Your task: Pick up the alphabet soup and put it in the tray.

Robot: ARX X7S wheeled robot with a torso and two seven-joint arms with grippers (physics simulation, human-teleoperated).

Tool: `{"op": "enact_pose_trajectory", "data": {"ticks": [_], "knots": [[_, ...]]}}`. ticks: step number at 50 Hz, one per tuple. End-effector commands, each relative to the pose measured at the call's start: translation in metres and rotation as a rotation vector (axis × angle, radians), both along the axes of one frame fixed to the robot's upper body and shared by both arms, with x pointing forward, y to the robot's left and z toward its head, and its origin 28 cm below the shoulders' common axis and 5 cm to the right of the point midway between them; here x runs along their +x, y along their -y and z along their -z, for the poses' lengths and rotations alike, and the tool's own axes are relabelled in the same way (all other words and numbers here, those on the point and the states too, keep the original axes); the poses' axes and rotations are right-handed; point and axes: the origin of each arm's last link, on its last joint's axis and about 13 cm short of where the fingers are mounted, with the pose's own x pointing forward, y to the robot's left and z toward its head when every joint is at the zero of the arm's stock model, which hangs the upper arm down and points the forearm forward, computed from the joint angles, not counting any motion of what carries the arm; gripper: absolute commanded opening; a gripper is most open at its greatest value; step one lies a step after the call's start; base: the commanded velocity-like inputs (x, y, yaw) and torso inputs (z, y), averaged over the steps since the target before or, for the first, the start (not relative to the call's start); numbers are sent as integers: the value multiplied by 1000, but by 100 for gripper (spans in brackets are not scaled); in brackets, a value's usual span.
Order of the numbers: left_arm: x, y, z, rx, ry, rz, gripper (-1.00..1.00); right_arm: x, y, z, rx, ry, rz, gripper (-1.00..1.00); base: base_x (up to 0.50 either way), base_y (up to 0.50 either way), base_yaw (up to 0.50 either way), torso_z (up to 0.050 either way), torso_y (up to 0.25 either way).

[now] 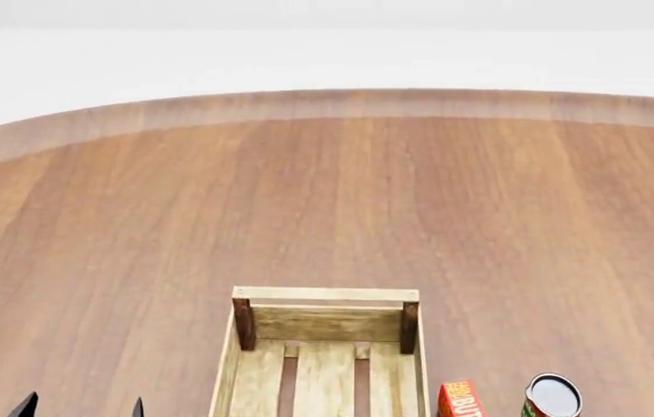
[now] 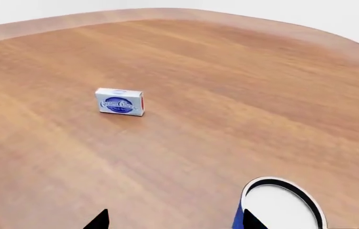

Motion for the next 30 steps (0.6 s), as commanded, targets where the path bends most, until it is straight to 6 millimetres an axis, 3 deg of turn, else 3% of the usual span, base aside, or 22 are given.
{"op": "enact_pose_trajectory", "data": {"ticks": [1, 30], "knots": [[0, 0, 0, 0, 0, -1, 100, -2, 4, 0, 0, -1, 24, 100, 0, 0, 0, 0, 0], [1, 0, 1, -3, -3, 0, 100, -18, 22, 1, 32, 24, 143, 100, 0, 0, 0, 0, 0]]}}
